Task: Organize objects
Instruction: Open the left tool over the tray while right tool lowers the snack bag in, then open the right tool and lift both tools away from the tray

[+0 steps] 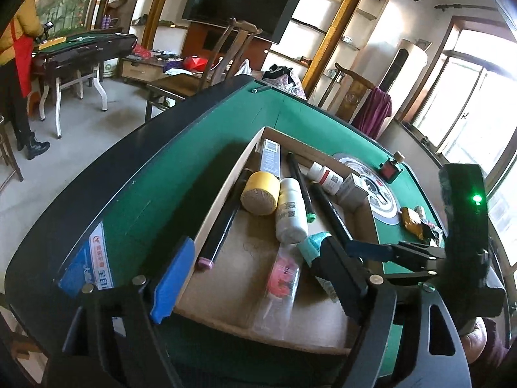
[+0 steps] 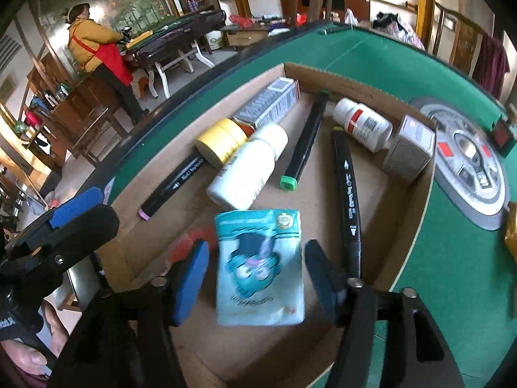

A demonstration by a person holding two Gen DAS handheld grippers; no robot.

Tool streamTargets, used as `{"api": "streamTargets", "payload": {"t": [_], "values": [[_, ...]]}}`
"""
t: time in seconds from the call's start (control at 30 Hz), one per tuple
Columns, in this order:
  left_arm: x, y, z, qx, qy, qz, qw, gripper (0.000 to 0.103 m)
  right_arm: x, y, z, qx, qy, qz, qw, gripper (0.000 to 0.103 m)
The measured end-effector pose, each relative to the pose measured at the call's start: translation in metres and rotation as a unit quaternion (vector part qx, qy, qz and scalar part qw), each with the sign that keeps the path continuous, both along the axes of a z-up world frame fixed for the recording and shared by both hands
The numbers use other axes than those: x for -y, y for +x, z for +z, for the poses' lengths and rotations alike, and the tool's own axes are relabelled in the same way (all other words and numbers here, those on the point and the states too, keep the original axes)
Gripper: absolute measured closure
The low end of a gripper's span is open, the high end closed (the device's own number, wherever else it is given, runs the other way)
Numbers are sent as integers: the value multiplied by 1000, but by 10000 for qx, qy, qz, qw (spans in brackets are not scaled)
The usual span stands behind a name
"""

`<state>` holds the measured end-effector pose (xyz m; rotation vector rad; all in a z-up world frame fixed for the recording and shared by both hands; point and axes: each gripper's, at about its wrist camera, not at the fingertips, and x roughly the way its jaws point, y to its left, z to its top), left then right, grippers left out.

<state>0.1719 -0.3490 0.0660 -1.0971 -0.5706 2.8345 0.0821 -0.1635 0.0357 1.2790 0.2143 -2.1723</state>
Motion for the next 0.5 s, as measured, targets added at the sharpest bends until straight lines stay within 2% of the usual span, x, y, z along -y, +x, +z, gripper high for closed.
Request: {"api": "streamTargets", "payload": {"t": [0.23,0.37,0.5], "values": [[-11,15,17,-103,-101,-8,9999,22,-21,18,23,-310,-190,-60,9993,19],[-24,24,30,-224,-197,-92,9995,22,-43,24,33,-399,-272,-226,9986,18],[-40,32,50,-380,-214,-348,9984,22,-78,26,55,-541,-364,-503,9966,18]]}}
